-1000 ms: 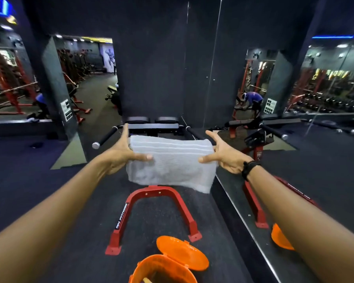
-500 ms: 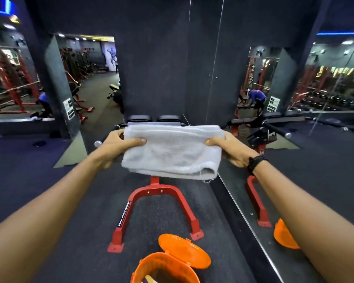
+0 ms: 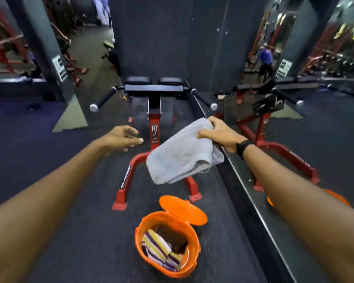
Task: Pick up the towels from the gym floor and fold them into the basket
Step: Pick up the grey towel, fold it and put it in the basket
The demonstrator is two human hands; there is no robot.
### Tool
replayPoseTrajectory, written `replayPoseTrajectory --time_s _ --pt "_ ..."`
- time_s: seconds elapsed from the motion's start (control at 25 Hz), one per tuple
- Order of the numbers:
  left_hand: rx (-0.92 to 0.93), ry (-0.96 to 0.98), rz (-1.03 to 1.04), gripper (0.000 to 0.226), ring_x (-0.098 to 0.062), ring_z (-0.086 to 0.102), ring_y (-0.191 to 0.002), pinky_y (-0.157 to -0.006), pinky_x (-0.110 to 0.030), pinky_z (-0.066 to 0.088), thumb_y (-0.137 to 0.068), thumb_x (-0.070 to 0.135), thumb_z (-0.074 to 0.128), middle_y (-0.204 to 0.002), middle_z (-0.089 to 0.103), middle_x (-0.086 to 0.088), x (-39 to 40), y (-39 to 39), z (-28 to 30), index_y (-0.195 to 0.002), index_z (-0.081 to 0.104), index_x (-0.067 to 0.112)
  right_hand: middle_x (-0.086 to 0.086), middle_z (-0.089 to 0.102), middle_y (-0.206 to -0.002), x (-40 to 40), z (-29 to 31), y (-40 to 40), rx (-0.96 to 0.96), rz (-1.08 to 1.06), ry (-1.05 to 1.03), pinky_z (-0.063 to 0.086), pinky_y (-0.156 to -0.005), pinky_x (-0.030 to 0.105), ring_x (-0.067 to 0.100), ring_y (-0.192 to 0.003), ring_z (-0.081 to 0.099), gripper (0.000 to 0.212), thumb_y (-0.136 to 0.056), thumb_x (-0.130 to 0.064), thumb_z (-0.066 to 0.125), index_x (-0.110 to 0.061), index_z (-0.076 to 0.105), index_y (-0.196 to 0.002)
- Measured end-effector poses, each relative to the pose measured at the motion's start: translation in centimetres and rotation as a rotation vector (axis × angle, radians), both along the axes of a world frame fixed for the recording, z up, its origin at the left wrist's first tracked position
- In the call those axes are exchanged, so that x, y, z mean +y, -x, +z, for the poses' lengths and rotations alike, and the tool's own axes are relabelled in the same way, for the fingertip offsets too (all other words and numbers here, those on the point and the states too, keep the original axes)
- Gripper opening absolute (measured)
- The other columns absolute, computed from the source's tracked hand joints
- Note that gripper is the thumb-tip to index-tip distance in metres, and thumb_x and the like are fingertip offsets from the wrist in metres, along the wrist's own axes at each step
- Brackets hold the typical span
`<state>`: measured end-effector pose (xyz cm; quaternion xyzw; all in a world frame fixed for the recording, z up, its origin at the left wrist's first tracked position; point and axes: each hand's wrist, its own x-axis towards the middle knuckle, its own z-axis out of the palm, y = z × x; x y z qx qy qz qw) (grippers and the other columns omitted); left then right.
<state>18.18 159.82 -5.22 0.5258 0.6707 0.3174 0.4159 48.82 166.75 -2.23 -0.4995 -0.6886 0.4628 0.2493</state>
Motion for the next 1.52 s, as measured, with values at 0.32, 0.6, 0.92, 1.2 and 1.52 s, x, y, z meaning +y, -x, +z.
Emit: replayPoseTrajectory --time_s 0.32,0.6,0.92,1.2,1.52 --pt "0.255 0.295 -0.268 0.03 -0.013 0.058 -0.078 -0.067 -0.013 0.046 -0.082 0.019 0.074 -0.089 0.066 -0.008 0.9 -0.2 -18.7 -0.106 0.06 0.008 0.009 0.06 -0.105 -0.7 -22.2 0.0 -0.437 -0.157 0.222 0.046 -0.083 0.035 0.025 -0.099 0.056 0.042 -0.075 -0.026 0.076 -0.007 0.056 -0.107" --pt "0.258 0.504 -0.311 0.028 -0.018 0.055 -0.081 -0.072 -0.025 0.049 -0.083 0.016 0.073 -0.09 0.061 -0.008 0.1 0.7 -41.1 -0.104 0.057 0.007 0.02 0.06 -0.116 -3.6 -44.8 -2.1 -0.625 -0.27 0.441 0.043 -0.081 0.034 0.034 -0.11 0.055 0.051 -0.078 -0.024 0.075 0.001 0.056 -0.117" --pt "0.364 0.493 -0.308 0.039 -0.026 0.06 -0.103 -0.09 -0.034 0.049 -0.085 0.025 0.07 -0.109 0.062 -0.007 2.9 -0.1 -53.7 -0.119 0.056 0.013 0.014 0.062 -0.123 -1.0 -61.4 -1.1 -0.367 -0.348 0.536 0.051 -0.088 0.045 0.033 -0.111 0.059 0.057 -0.073 -0.028 0.081 -0.009 0.055 -0.12" --pt "0.41 0.397 -0.284 0.051 -0.027 0.057 -0.109 -0.096 -0.034 0.044 -0.082 0.023 0.073 -0.119 0.06 -0.012 5.3 -1.5 -50.0 -0.125 0.053 0.007 0.018 0.044 -0.139 3.1 -58.0 -1.9 -0.586 -0.171 0.318 0.039 -0.098 0.037 0.034 -0.127 0.045 0.065 -0.084 -0.026 0.07 -0.007 0.04 -0.138" --pt "0.433 0.143 -0.277 0.054 -0.026 0.057 -0.113 -0.097 -0.029 0.043 -0.083 0.028 0.073 -0.126 0.058 -0.011 10.7 -5.9 -25.8 -0.129 0.052 0.01 0.014 0.038 -0.144 8.2 -31.2 -4.1 -0.518 -0.156 0.01 0.038 -0.106 0.041 0.03 -0.13 0.042 0.071 -0.082 -0.038 0.07 -0.013 0.039 -0.14"
